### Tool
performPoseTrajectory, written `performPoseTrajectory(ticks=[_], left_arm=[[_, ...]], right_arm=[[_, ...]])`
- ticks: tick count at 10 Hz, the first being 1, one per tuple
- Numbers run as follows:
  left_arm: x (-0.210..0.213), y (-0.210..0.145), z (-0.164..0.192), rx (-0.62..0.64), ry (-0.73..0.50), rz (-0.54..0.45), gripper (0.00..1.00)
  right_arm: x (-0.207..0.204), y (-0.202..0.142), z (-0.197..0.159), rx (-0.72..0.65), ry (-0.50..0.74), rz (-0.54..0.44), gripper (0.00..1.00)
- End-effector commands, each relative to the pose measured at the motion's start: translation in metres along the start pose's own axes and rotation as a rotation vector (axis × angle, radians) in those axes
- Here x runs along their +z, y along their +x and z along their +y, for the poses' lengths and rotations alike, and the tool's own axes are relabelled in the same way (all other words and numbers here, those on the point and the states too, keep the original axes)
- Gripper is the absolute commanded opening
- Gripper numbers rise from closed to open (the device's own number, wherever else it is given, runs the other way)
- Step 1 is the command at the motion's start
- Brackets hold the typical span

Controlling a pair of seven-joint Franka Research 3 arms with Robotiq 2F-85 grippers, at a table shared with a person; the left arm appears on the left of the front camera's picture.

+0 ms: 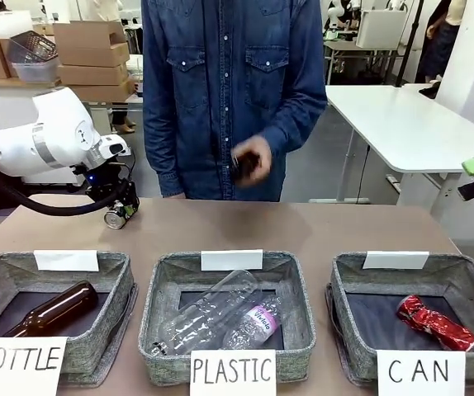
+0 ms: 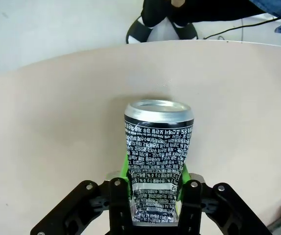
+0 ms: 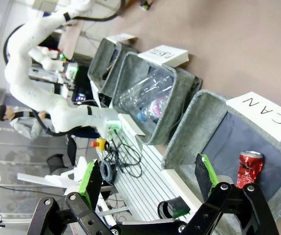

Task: Sort the can waste into the basket.
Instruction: Pick up the can waste from the table and place it in the right Fabric basket.

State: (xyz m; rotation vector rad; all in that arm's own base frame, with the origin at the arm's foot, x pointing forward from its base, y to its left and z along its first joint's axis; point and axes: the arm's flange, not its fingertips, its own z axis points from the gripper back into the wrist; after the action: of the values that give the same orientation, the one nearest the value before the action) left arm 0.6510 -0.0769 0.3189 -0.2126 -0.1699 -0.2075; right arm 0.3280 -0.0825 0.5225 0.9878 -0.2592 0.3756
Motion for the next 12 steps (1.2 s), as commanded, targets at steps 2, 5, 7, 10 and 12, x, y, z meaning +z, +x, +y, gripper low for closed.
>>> performPoseTrajectory(ticks=[2, 5, 7, 10, 12], left_arm=[[0.055, -0.016, 0.002, -0.003, -0.090, -0.019, 0.00], [0.200, -0.092, 0.024, -0.247, -0.391, -0.082, 0.00], [0.252, -0.162, 0.039, -0.456, -0.592, -0.030, 0.00], [0.325, -0.234, 0.102, -0.491, -0.826, -0.205, 0.00], [0.356, -0.247, 0.156, -0.390, -1.031, -0.268, 0.00]], right_arm=[[0.002, -0.002, 0.000, 0.025, -0.004, 0.010, 1.00], [0.002, -0.002, 0.000, 0.025, -0.004, 0.010, 1.00], [0.002, -0.002, 0.000, 0.025, -0.004, 0.010, 1.00], [0.002, -0.002, 0.000, 0.025, -0.004, 0.010, 1.00], [0.002, -0.002, 0.000, 0.025, -0.004, 0.010, 1.00]])
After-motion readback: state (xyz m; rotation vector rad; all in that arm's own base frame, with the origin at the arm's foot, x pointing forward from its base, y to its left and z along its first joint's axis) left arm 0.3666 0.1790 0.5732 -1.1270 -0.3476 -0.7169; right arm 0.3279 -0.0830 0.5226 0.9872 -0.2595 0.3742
